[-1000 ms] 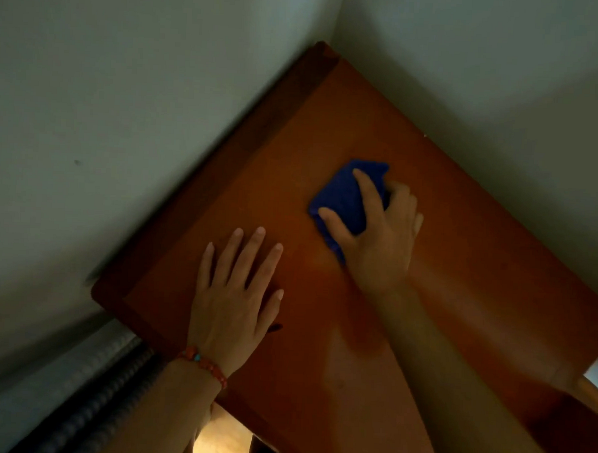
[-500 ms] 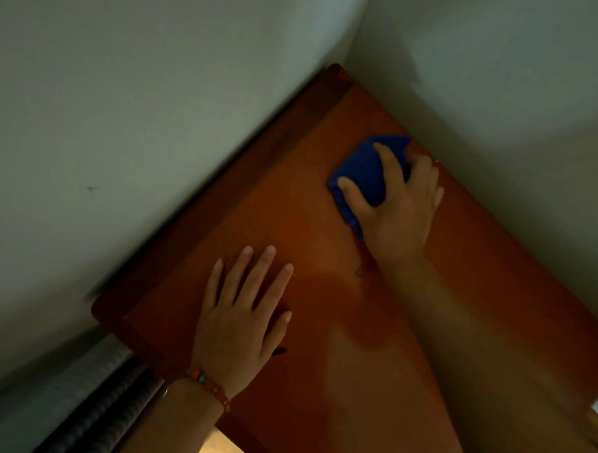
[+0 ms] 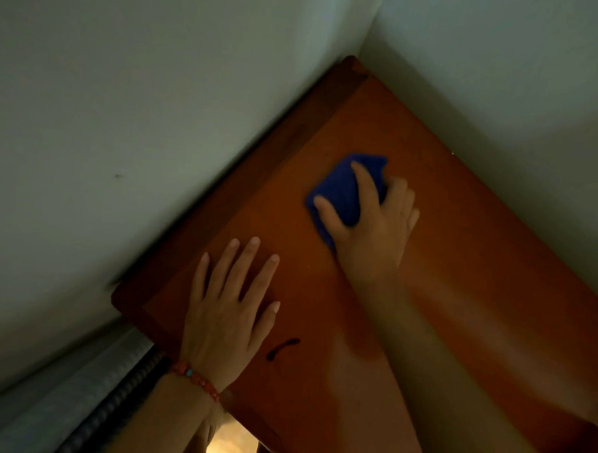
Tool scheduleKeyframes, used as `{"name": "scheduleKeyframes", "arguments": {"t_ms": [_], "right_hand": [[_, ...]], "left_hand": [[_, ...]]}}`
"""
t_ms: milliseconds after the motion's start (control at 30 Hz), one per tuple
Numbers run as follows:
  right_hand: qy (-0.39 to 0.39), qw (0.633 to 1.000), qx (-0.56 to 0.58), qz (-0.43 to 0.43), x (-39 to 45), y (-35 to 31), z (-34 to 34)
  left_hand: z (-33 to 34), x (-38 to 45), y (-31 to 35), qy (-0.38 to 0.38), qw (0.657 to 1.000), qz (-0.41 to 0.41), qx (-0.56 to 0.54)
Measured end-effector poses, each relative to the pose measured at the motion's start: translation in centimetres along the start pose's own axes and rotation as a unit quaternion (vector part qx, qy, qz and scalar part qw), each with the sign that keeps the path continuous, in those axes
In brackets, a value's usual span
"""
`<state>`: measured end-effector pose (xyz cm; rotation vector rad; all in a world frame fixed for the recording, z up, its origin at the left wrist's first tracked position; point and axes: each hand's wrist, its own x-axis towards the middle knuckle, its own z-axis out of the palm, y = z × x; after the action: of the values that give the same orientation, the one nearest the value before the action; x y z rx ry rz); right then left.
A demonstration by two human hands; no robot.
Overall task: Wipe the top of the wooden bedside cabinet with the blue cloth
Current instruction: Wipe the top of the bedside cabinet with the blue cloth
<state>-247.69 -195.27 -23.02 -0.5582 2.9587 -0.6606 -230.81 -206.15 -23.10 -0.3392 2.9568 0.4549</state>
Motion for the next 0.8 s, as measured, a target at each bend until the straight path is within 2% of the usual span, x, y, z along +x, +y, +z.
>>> {"name": "scheduleKeyframes", "arguments": {"t_ms": [100, 167, 333, 400, 600, 667, 800], "right_hand": [[0.012, 1.000, -0.002, 0.010, 5.6, -1.7, 1.0], [0.007, 0.999, -0.003, 0.032, 6.5, -2.1, 1.5], [0.006, 1.000, 0.010, 0.006, -3.0, -1.6, 0.7], [-0.004, 1.000, 0.005, -0.001, -3.9, -1.7, 0.8], [0.023, 1.000, -0.021, 0.004, 3.8, -3.7, 2.2], [0.020, 1.000, -0.019, 0.009, 2.1, -3.5, 2.1], [0.008, 1.000, -0.014, 0.019, -6.9, -2.6, 0.9]], "left_hand": [[-0.2, -0.9, -1.5, 0.006, 1.000, -0.025, 0.010], [0.0, -1.3, -2.0, 0.011, 0.999, -0.039, 0.011], [0.2, -1.3, -1.7, 0.034, 0.998, -0.049, -0.004], [0.2, -1.4, -1.7, 0.045, 0.998, -0.046, -0.003], [0.6, -1.4, -2.0, 0.054, 0.998, -0.033, -0.001], [0.5, -1.6, -2.1, 0.051, 0.998, -0.031, -0.006], [0.1, -2.6, -2.7, 0.053, 0.998, -0.005, -0.022]]}}
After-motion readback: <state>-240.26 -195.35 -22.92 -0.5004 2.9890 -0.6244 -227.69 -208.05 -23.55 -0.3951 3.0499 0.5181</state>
